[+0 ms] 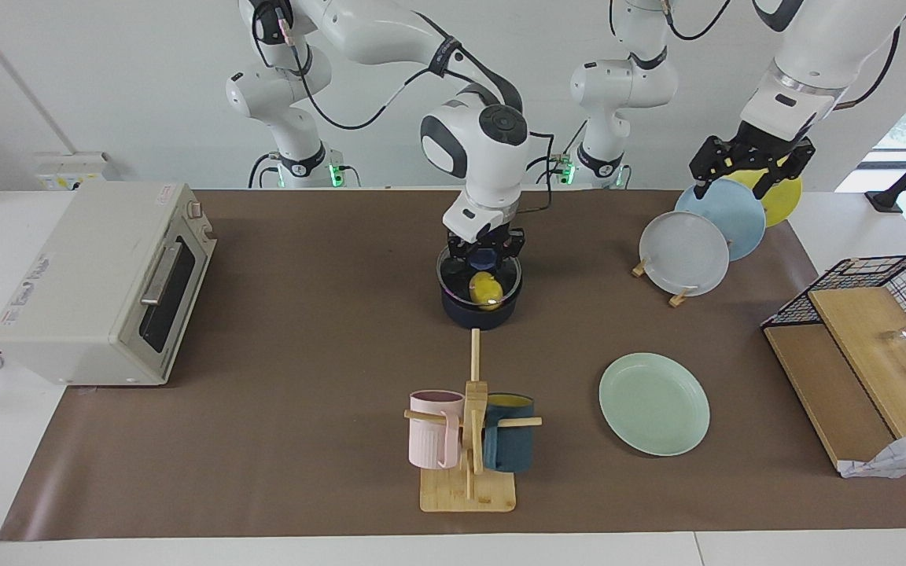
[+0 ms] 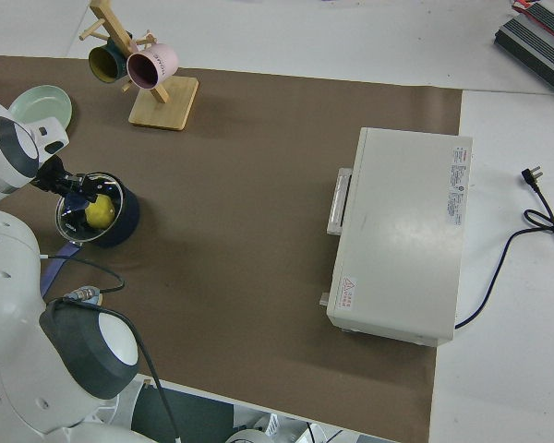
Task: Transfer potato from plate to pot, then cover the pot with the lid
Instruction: 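Move the glass lid with the right gripper over the pot, then lower the lid onto the pot and open the right gripper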
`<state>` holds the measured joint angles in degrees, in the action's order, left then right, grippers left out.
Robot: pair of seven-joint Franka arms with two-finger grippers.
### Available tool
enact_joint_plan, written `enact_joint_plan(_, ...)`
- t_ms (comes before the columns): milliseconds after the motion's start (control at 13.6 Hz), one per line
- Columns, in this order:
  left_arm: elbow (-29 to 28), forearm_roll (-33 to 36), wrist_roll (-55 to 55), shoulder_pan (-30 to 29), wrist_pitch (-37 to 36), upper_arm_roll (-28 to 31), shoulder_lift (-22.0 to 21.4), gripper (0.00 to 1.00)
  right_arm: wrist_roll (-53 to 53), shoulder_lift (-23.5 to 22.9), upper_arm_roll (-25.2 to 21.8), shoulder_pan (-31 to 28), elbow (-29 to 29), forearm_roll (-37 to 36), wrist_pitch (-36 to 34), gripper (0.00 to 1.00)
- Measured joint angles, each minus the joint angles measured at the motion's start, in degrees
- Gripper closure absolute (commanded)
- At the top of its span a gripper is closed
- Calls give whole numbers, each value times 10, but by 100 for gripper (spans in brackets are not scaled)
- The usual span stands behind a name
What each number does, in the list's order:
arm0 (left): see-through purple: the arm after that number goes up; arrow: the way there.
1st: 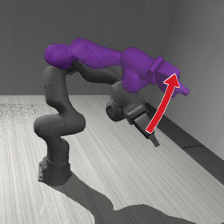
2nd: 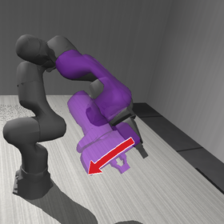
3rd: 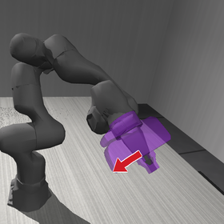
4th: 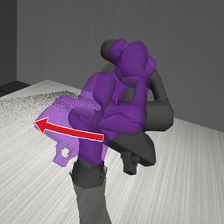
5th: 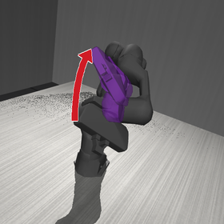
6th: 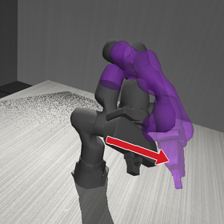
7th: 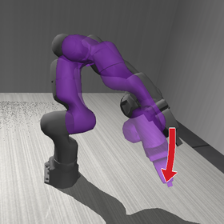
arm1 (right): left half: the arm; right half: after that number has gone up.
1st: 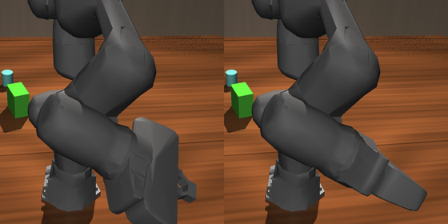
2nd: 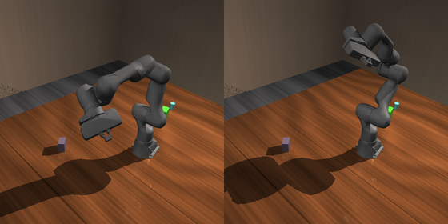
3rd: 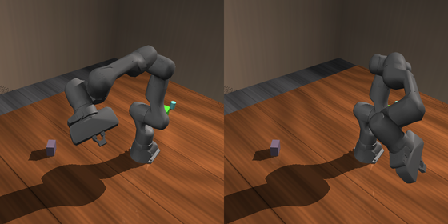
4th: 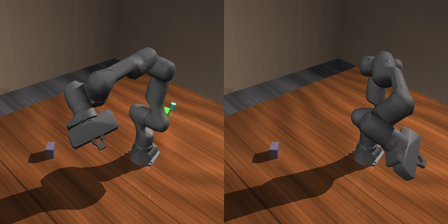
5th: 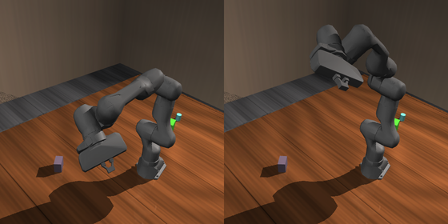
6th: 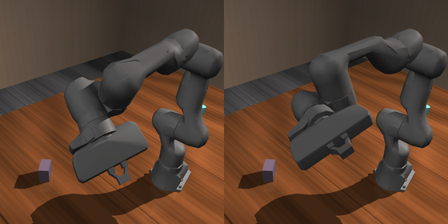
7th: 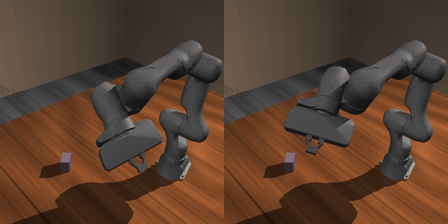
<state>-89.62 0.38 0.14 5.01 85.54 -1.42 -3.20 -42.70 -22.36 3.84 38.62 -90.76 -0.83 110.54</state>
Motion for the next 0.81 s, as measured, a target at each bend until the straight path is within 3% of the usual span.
enact_joint_plan(806,0,0,4,0,0,1,0,0,0,0,-1,-1,-10,0,32,100)
